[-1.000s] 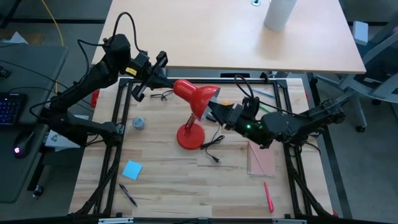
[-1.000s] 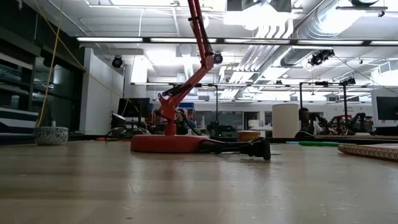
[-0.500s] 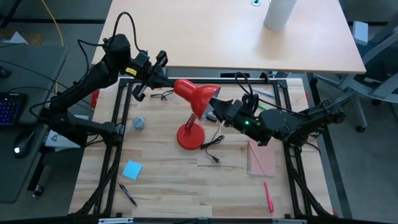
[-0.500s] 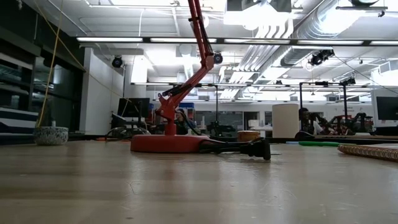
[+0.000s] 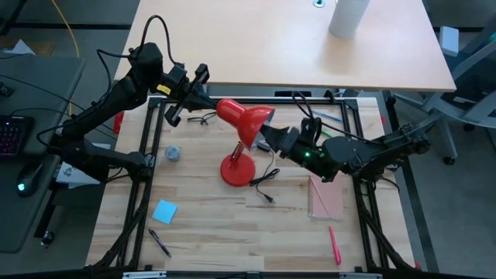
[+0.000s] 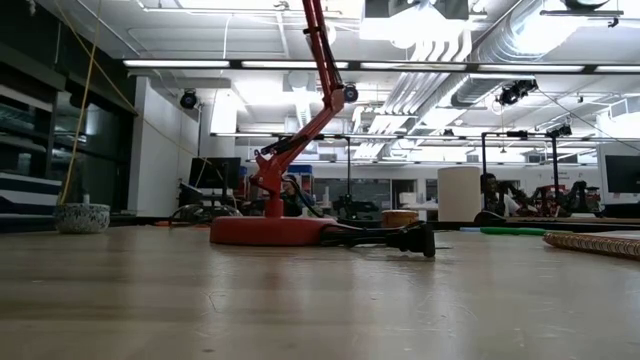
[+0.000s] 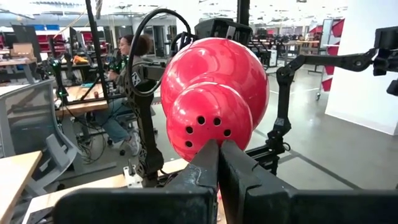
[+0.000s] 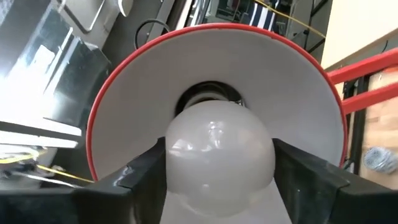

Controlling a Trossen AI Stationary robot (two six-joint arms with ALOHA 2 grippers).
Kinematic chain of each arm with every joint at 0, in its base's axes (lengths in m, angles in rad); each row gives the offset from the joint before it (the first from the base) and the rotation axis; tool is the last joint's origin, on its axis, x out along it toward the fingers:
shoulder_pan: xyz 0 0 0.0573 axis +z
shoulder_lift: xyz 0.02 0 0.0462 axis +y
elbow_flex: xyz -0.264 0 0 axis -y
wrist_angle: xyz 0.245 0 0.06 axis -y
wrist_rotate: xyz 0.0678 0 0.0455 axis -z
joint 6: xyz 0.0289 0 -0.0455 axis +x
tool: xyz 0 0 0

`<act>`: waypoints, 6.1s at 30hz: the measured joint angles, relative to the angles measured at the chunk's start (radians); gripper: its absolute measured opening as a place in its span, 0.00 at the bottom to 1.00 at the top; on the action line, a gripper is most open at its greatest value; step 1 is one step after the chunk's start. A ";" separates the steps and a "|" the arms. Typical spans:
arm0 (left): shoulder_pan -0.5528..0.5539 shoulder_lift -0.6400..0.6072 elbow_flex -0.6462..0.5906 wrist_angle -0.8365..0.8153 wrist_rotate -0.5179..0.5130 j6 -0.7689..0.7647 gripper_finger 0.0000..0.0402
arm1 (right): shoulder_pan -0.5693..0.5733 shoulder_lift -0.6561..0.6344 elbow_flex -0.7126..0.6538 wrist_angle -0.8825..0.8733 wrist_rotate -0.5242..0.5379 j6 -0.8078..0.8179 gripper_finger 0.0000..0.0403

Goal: Screw lightbulb
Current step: Insert the lightbulb into the lamp, then remove the lightbulb into the lamp

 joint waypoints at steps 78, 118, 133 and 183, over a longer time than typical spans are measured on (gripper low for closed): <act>0.160 0.000 0.001 0.275 -0.007 -1.017 0.00 | -0.031 -0.037 -0.001 -0.086 -0.149 -2.901 0.58; 0.160 0.000 0.001 0.294 0.001 -0.979 0.00 | 0.037 -0.035 -0.002 -0.047 0.007 -2.636 0.93; 0.159 -0.018 0.001 0.288 0.193 -0.644 0.00 | 0.182 -0.037 -0.001 -0.045 0.254 -1.721 0.93; 0.030 -0.022 0.000 -0.072 -0.050 0.055 0.00 | 0.065 -0.037 0.000 -0.037 0.149 -1.146 0.93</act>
